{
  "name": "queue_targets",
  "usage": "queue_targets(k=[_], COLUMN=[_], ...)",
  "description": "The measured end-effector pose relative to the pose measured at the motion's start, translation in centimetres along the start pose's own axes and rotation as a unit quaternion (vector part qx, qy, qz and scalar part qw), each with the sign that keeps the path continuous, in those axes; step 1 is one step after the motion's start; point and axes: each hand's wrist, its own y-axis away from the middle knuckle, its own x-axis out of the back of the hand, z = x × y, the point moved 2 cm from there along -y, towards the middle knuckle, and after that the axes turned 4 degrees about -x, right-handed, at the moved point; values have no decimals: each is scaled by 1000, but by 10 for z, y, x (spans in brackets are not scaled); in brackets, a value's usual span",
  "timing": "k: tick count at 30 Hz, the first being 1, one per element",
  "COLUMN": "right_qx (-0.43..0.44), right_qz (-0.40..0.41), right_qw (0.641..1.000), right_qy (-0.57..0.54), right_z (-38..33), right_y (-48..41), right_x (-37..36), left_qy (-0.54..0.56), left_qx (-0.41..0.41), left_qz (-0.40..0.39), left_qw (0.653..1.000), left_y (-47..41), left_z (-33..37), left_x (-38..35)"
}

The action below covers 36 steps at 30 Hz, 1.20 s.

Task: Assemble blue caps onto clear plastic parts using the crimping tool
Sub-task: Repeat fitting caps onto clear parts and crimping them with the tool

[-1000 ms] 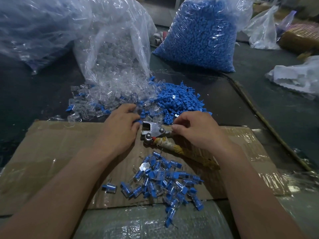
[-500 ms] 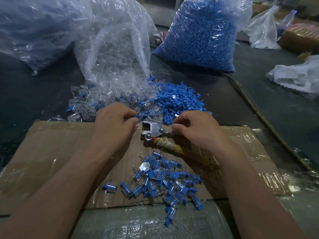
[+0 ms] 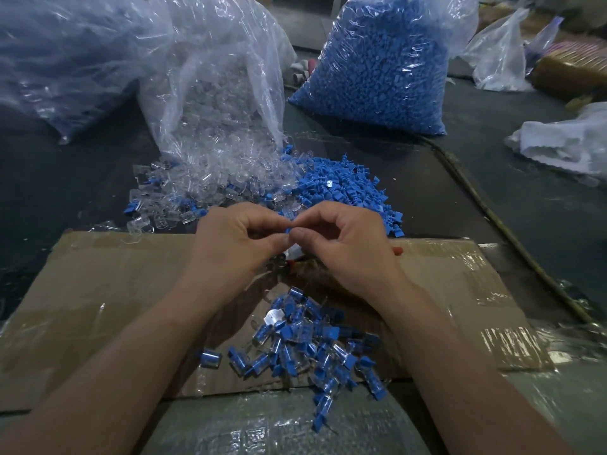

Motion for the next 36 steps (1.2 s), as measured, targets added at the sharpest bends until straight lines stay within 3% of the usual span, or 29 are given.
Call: queue_targets(k=[4,12,26,31,36], right_qx=[2,-19,65,71,27], right_qz=[-7,59,97,91,56], right_qw=[1000,998,992,991,998], right_qy=[29,-6,52,72,2], right_z=[1,4,-5,-4,-2], right_y=[0,-1,6,5,3], right_x=[-2,5,-6,-7,-6], left_qy=[32,50,77,120,177], left_qx=[17,53,84,76,81], left_qz=[-31,32,58,41,46], left_qw=[999,997,992,989,980], left_y=[-1,0,3,4,3], left_z=[-1,-2,-1,1,3], left_x=[0,4,0,-2,1])
